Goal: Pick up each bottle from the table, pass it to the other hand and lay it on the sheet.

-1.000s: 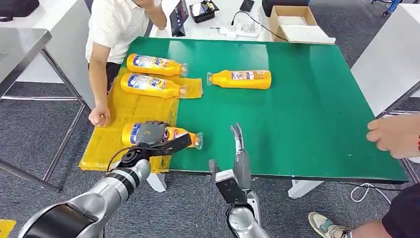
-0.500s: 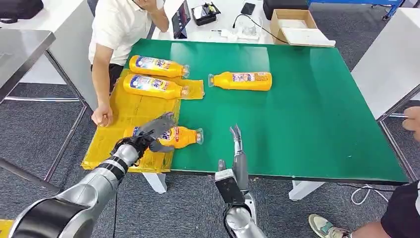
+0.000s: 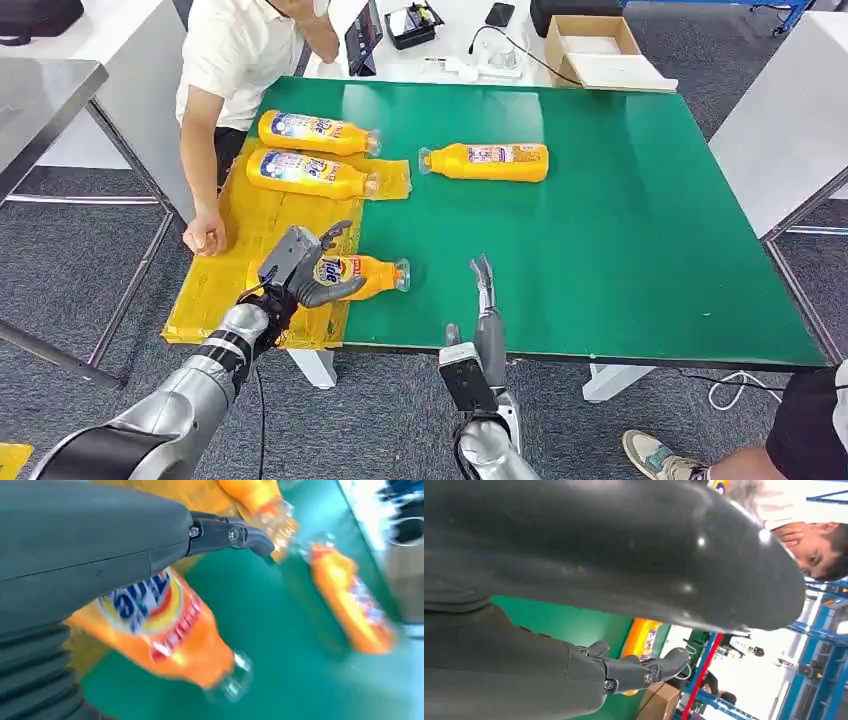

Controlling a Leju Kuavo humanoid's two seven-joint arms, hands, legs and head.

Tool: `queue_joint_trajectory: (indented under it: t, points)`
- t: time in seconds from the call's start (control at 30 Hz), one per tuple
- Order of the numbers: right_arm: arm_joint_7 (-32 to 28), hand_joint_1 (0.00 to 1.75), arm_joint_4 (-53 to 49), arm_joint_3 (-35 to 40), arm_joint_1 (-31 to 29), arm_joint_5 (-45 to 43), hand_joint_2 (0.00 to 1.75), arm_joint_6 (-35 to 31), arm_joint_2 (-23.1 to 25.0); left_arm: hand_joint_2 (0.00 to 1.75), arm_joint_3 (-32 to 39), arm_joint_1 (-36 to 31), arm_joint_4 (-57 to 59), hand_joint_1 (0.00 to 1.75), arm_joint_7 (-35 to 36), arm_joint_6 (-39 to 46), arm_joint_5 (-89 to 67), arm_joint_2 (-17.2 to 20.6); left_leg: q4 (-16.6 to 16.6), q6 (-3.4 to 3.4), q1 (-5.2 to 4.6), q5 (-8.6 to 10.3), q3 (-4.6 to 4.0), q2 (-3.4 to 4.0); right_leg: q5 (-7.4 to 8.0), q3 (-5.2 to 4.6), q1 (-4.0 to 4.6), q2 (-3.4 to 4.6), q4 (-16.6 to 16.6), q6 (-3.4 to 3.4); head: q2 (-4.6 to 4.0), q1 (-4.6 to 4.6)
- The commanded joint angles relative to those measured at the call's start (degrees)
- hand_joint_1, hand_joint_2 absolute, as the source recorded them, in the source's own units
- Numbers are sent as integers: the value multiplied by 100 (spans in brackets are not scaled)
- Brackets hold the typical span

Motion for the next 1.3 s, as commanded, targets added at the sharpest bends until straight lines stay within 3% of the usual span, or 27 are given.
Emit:
queue_joint_trajectory:
  t: [0.03,0.07,0.1,0.17,0.2,0.27,0.33,0.67,0.8,0.83,0.87,0.9,0.93,1.07,1.1,1.17,1.27,1.3]
  points:
    - [-13,0,-392,324,69,-126,0,-318,-376,175,80,486,-1315,0,-483,1218,342,-55,-3,-4,2,-3,-3,6,0,-4,3,4,-4,-6,0,-4]
    - [-13,0,-515,319,150,-202,0,-401,-423,175,-18,634,-1791,0,-372,1983,246,-119,0,-11,10,-18,18,14,-12,17,12,9,-5,-18,0,-2]
    - [-13,0,-879,322,315,-367,175,-428,-502,175,-25,868,-2498,0,-485,3160,204,-277,2,-5,5,-9,-8,-6,-9,-2,5,-9,-2,-8,0,-2]
    - [-13,0,-1327,187,586,-802,175,-110,-545,175,-161,1322,-3537,0,-544,3714,581,-316,9,-4,6,-13,-15,-14,-15,-8,7,-18,3,-8,0,-4]
    - [-13,0,-1799,-54,850,-1445,175,549,-503,175,-281,1711,-4237,0,-521,3959,874,-257,10,-4,7,-19,-12,-15,-21,-4,8,-20,2,-9,0,0]
    - [-13,0,-2442,-449,1227,-1782,175,1301,-459,175,-562,2250,-5031,0,-621,4028,1350,-109,2,-4,-2,-19,-13,3,-19,-15,-1,-4,1,-7,0,-2]
    - [-13,0,-2843,-697,1428,-1644,175,1163,-360,175,-721,2537,-5379,0,-723,4021,1864,-124,3,-9,2,-34,-2,10,-25,-3,4,3,-1,-10,0,0]
    - [-13,0,-2843,-697,1428,-1644,175,1163,-360,175,-721,2537,-5379,0,-723,4021,1864,-124,1,-8,3,-27,-40,5,-21,-42,4,-1,-4,-1,0,-2]
    - [-13,0,-3080,-691,1463,-1446,175,789,-312,175,-773,2599,-5386,0,-724,4076,2121,-194,-1,-7,2,-25,-38,5,-20,-41,3,-2,-6,2,0,-2]
    - [-13,0,-3151,-577,1550,-1713,0,1034,-368,175,-756,2694,-5448,0,-644,4337,2293,-296,1,-9,5,-32,-24,5,-27,-26,6,-3,-5,-3,0,-2]
    - [-13,0,-2722,-656,1669,-2302,0,1761,-336,175,-954,2827,-5487,0,-644,4716,2092,-275,4,-12,7,-42,-9,5,-36,-10,9,-3,-3,-7,0,-2]
    - [-13,0,-2571,-592,1757,-2380,0,1752,-340,175,-1091,2965,-5562,0,-593,4916,2201,-227,-3,-4,1,-24,-38,2,-21,-39,1,-4,-7,4,0,-2]
    - [36,0,-2248,-503,1741,-2394,0,1773,-312,175,-1124,3181,-5676,0,-514,4940,2280,-237,-6,-8,6,-38,-5,5,-33,-6,7,-2,-14,-2,0,-2]
    - [269,0,-2095,-172,1748,-1864,0,500,-222,175,-1333,3537,-5845,0,-211,4775,2641,-266,-13,-12,7,-52,22,26,-40,16,8,16,-20,-7,0,-4]
    - [341,0,-2174,-13,1736,-1800,0,323,-287,175,-1397,3637,-5923,0,-172,4724,2676,-259,-7,-9,5,-39,-14,18,-30,-17,6,10,-14,0,0,-4]
    - [113,0,-2404,159,1745,-1592,0,-282,-332,175,-1528,3717,-6005,0,-400,4790,2491,-289,-2,-11,4,-47,-7,22,-37,-12,5,15,-9,-4,0,-2]
    - [229,0,-2927,229,1755,-1933,0,113,-587,175,-1600,3741,-6094,0,-458,4434,2606,-243,3,-11,6,-49,-16,19,-37,-22,7,10,-4,-7,0,-2]
    - [362,0,-3017,248,1764,-1986,175,326,-685,175,-1564,3764,-6106,0,-487,4378,2632,-242,3,-12,7,-54,-5,17,-43,-11,9,7,-3,-10,0,-2]
